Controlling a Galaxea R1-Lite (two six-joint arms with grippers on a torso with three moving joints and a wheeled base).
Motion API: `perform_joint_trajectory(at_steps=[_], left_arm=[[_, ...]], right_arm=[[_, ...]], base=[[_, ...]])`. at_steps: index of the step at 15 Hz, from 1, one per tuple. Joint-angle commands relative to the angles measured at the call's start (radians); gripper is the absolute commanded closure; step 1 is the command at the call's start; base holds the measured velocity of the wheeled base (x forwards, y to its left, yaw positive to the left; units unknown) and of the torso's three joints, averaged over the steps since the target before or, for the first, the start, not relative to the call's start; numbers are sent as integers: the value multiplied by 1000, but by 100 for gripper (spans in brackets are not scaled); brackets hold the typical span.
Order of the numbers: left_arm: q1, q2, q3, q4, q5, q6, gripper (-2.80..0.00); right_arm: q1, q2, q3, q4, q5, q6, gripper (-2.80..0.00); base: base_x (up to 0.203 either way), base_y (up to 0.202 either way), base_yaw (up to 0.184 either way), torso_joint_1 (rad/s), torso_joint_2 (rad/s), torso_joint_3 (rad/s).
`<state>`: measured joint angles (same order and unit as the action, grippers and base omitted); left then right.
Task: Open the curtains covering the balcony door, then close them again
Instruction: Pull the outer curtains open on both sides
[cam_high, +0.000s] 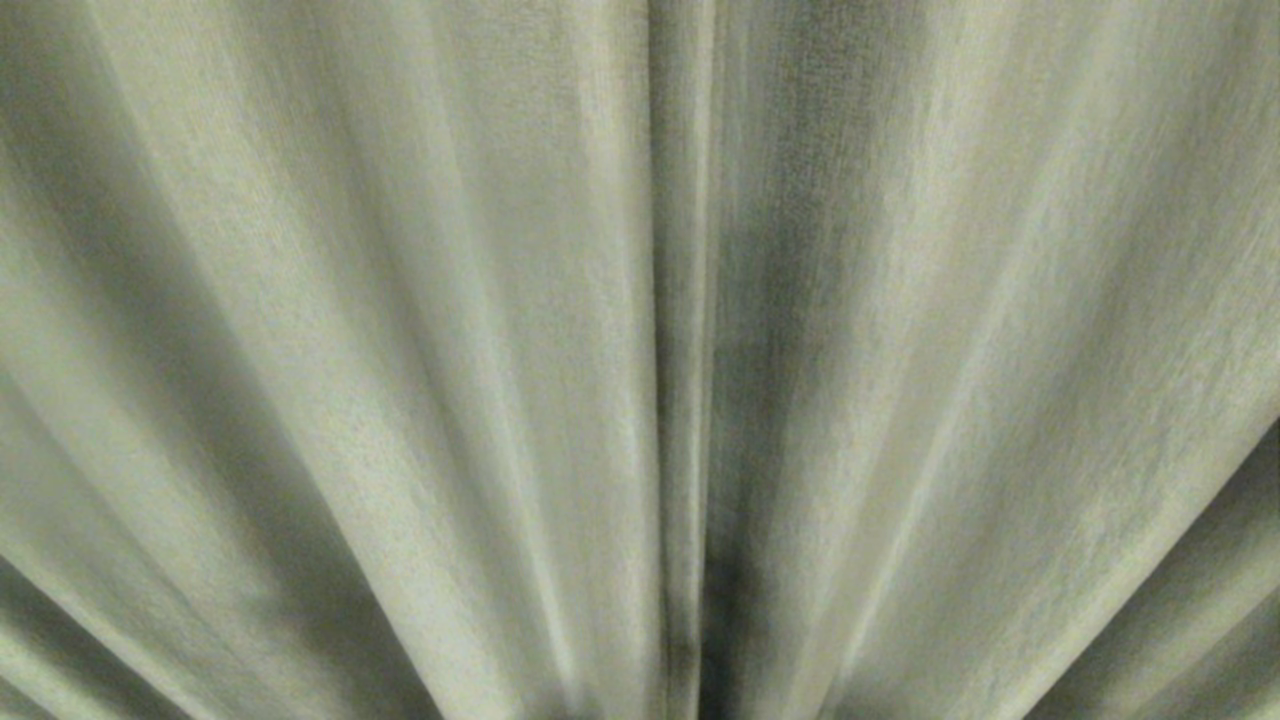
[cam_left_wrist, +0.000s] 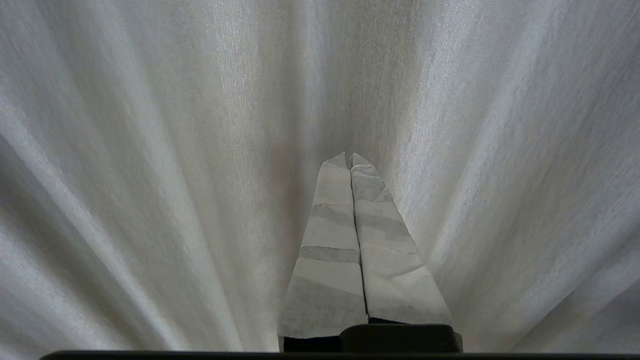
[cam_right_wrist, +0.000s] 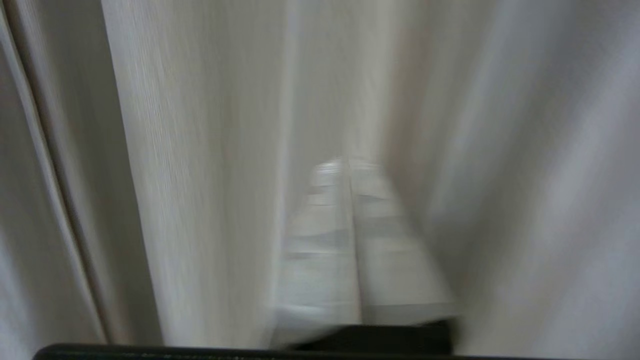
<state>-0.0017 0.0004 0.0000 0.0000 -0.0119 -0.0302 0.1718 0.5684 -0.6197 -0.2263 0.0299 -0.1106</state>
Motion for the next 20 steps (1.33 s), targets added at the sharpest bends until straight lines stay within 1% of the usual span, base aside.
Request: perform_joint_trajectory(at_steps=[1,2,3,9,11,14,15,20], left_arm=[[0,0,0,0,0,0,0],[1,0,0,0,0,0,0],[0,0,0,0,0,0,0],[0,0,0,0,0,0,0],[0,0,0,0,0,0,0],[0,0,0,0,0,0,0],[0,0,0,0,0,0,0],[0,0,0,0,0,0,0]], right_arm=[[15,161,-19,-97,3,0,-280],[17,191,-21,-134,5,1,-280],[18,209,-23,-144,4,3,-280],[12,222,-24,-130,-7,-1,-280],[-23,243,-31,-130,-30,-3,-280],[-106,312,-72,-133,-35,-3,-280],[-122,339,-84,-137,-34,-3,-280],[-144,543,-213,-154,-27,0,-280]], base=[[0,0,0,0,0,0],[0,0,0,0,0,0],[0,0,0,0,0,0],[0,0,0,0,0,0],[0,0,0,0,0,0],[0,0,0,0,0,0],[0,0,0,0,0,0],[0,0,0,0,0,0]])
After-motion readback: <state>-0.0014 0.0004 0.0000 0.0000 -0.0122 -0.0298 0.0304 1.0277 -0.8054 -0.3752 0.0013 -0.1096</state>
